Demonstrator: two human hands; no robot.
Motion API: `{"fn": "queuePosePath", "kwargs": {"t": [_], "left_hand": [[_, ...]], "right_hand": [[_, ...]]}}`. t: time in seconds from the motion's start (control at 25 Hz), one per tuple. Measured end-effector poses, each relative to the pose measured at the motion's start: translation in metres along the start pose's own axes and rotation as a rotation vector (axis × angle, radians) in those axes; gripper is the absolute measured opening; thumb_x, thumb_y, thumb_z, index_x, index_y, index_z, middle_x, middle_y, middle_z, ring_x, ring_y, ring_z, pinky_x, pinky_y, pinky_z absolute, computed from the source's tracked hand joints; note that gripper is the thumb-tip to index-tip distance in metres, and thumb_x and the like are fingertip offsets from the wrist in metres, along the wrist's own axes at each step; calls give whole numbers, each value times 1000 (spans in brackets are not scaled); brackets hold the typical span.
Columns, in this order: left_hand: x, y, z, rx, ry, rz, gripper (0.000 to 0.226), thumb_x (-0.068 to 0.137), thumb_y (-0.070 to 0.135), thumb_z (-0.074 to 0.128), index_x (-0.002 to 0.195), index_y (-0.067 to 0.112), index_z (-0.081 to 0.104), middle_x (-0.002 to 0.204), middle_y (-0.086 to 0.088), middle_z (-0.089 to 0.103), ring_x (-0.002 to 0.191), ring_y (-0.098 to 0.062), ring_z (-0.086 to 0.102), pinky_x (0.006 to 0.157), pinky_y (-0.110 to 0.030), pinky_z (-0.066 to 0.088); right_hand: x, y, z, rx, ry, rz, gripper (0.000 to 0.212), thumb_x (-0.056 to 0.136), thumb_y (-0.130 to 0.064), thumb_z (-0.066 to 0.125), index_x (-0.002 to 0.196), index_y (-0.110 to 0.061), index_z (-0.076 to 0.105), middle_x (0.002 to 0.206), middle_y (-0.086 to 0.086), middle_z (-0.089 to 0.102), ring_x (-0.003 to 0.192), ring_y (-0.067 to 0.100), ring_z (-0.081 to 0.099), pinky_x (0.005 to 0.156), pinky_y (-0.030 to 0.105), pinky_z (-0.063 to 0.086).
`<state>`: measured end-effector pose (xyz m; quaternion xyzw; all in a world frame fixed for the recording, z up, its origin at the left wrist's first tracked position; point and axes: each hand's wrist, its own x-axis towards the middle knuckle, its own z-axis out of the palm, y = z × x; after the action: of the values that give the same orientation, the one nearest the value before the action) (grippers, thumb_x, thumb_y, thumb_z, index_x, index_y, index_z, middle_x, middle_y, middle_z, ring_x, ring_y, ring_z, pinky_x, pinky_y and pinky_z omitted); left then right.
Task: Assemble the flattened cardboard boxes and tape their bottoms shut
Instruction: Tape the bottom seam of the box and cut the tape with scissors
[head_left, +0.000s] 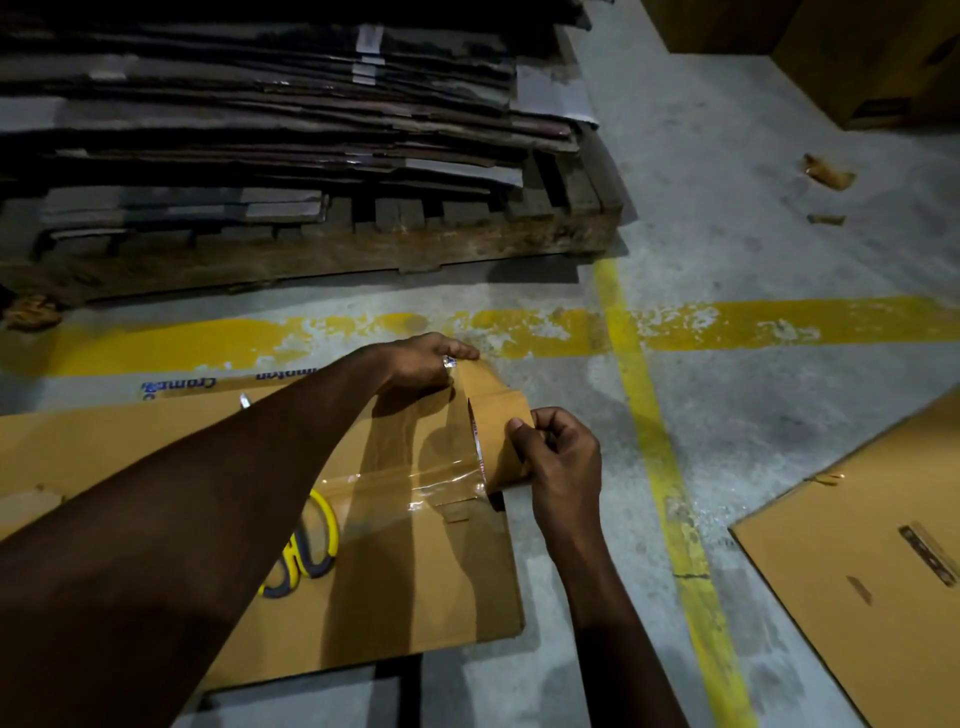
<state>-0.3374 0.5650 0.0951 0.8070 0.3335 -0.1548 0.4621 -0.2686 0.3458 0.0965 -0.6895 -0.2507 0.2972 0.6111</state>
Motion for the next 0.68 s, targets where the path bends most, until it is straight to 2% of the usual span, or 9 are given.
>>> {"fn": "queuePosePath", "kwargs": {"t": [0.12, 0.24, 0.4, 0.48, 0.56, 0.64, 0.68], "left_hand": [[-2, 1, 0, 36, -19, -24, 52, 93, -2, 45, 142, 17, 46, 150, 2, 37, 140, -19, 32, 108, -28, 27], [-1, 0, 1, 97, -38, -83, 40, 99, 9, 43, 139, 17, 49, 141, -2, 48, 127, -21, 44, 99, -30, 33], [2, -6, 5, 185, -23, -131, 33, 102, 19, 41, 131, 14, 55, 136, -9, 52, 122, -27, 47, 101, -38, 36], [3, -11, 9, 218, 53, -123, 31, 100, 22, 44, 128, 17, 58, 133, -8, 55, 120, -28, 50, 102, -39, 38], [0, -17, 16, 260, 172, -138, 30, 99, 30, 46, 125, 27, 60, 131, -4, 58, 119, -29, 52, 104, -47, 37], [-4, -20, 22, 271, 250, -143, 24, 98, 34, 46, 114, 32, 64, 125, -4, 62, 115, -29, 54, 103, -52, 35], [-5, -21, 23, 266, 276, -144, 22, 98, 35, 47, 110, 32, 65, 121, -4, 64, 113, -29, 55, 102, -52, 35]], "right_hand": [[-1, -1, -1, 0, 16, 6, 35, 72, -47, 63, 69, -12, 58, 61, 5, 48, 59, 15, 43, 57, 33, 35], [-2, -1, -2, -8, 32, 7, 25, 76, -38, 64, 68, -15, 58, 62, 3, 49, 59, 14, 44, 58, 32, 36], [-7, -2, -3, -45, 25, 7, 24, 81, -33, 63, 65, -15, 56, 60, -5, 49, 59, 10, 45, 57, 29, 36], [-12, -4, -4, -68, -46, 9, 26, 83, -27, 66, 61, -23, 54, 55, -11, 51, 56, 8, 48, 54, 23, 38], [-21, -6, -6, -99, -98, 6, 26, 83, -26, 67, 60, -24, 54, 54, -8, 54, 53, 10, 52, 51, 23, 42], [-34, -11, -11, -131, -69, 6, 31, 82, -31, 67, 59, -20, 51, 52, -6, 54, 49, 11, 52, 49, 25, 41], [-43, -13, -14, -151, -37, 3, 34, 83, -30, 68, 57, -22, 48, 49, -10, 53, 47, 5, 48, 48, 20, 37]]}}
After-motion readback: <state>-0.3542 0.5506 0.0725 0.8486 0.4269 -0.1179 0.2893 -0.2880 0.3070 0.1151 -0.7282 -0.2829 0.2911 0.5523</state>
